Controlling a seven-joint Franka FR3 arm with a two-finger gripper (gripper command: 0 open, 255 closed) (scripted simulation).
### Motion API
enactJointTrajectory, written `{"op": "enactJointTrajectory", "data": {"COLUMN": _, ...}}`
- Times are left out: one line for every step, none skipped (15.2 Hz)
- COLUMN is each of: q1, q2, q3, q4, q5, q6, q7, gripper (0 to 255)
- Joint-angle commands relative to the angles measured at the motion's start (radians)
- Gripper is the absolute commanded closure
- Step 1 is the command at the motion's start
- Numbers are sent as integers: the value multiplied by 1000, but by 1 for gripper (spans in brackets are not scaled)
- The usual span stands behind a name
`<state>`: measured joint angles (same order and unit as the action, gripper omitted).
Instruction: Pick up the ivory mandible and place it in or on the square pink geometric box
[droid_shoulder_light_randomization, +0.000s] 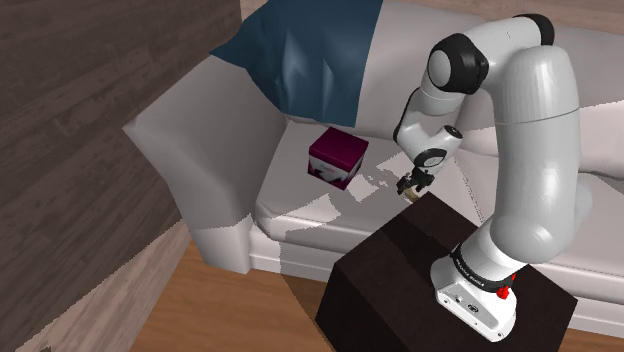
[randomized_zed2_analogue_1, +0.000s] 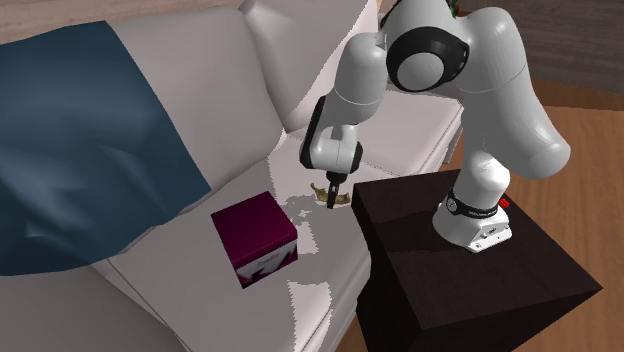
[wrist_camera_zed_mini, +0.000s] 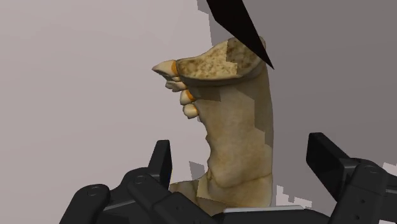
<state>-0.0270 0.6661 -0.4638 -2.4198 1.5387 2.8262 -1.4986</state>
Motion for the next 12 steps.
{"op": "enactJointTrajectory", "data": {"q1": 0, "q2": 0, "q3": 0, "q4": 0, "q5": 0, "q6": 0, "q7": 0, "gripper": 255}}
{"op": "enactJointTrajectory", "data": {"q1": 0, "q2": 0, "q3": 0, "q4": 0, "q5": 0, "q6": 0, "q7": 0, "gripper": 255}}
{"op": "enactJointTrajectory", "data": {"q1": 0, "q2": 0, "q3": 0, "q4": 0, "q5": 1, "q6": 0, "q7": -1, "gripper": 255}}
{"op": "enactJointTrajectory", "data": {"q1": -3, "q2": 4, "q3": 0, "q4": 3, "q5": 4, "q6": -1, "q7": -6, "gripper": 255}}
{"op": "enactJointTrajectory", "data": {"q1": -5, "q2": 7, "q3": 1, "q4": 6, "q5": 6, "q6": -2, "q7": -7, "gripper": 255}}
{"op": "enactJointTrajectory", "data": {"q1": -4, "q2": 5, "q3": 1, "q4": 3, "q5": 7, "q6": -1, "q7": -10, "gripper": 255}}
{"op": "enactJointTrajectory", "data": {"q1": -4, "q2": 2, "q3": 1, "q4": 0, "q5": 9, "q6": 0, "q7": -13, "gripper": 255}}
{"op": "enactJointTrajectory", "data": {"q1": 0, "q2": 2, "q3": 1, "q4": 2, "q5": 3, "q6": 1, "q7": -1, "gripper": 255}}
{"op": "enactJointTrajectory", "data": {"q1": 1, "q2": 0, "q3": 0, "q4": 1, "q5": -2, "q6": 0, "q7": 4, "gripper": 255}}
{"op": "enactJointTrajectory", "data": {"q1": -4, "q2": -1, "q3": 4, "q4": 0, "q5": -1, "q6": 2, "q7": 0, "gripper": 255}}
{"op": "enactJointTrajectory", "data": {"q1": 2, "q2": -18, "q3": -4, "q4": -11, "q5": -24, "q6": 3, "q7": 18, "gripper": 255}}
{"op": "enactJointTrajectory", "data": {"q1": 10, "q2": -35, "q3": -13, "q4": -23, "q5": -46, "q6": 4, "q7": 37, "gripper": 255}}
